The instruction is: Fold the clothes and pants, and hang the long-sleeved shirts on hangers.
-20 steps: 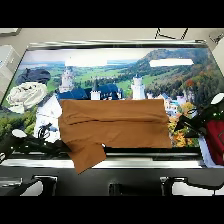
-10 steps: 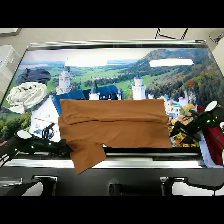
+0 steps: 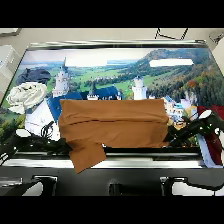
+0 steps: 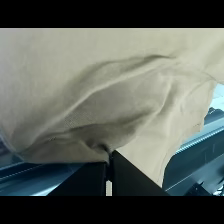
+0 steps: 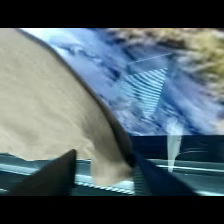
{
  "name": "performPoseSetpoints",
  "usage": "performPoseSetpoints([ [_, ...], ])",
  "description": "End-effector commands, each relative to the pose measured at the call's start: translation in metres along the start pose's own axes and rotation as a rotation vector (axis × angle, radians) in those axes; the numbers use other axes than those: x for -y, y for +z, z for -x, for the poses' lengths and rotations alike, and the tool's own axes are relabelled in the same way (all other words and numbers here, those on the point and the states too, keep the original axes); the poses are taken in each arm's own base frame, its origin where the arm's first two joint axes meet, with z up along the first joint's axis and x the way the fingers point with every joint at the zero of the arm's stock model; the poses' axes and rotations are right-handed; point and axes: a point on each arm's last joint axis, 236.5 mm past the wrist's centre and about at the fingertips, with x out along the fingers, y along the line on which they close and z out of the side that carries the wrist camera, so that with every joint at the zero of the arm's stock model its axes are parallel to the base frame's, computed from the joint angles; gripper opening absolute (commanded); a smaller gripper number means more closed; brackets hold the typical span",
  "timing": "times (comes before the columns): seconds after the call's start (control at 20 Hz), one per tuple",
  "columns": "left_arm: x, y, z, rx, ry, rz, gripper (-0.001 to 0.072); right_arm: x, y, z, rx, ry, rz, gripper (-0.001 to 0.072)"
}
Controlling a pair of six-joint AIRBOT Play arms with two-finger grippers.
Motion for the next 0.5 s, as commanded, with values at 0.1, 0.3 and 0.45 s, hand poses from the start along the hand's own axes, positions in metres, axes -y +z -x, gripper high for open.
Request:
performPoseSetpoints([
  [0.1,0.012,0.025,0.023,0.049,0.028,-0.081,0.0027,-0.011,0.001,0.008,0.011,0.034,0.078,0.0038],
  [0.3,0.055,0.091,0.087,0.242,0.042,-0.190,0.0027,-0.049,0.046,0.067,0.202,0.073,0.129,0.0034],
  [0.45,0.081,0.155,0.123,0.404,0.056,-0.219,0.0027,-0.092,0.091,0.105,0.384,0.050,0.199,0.0035],
])
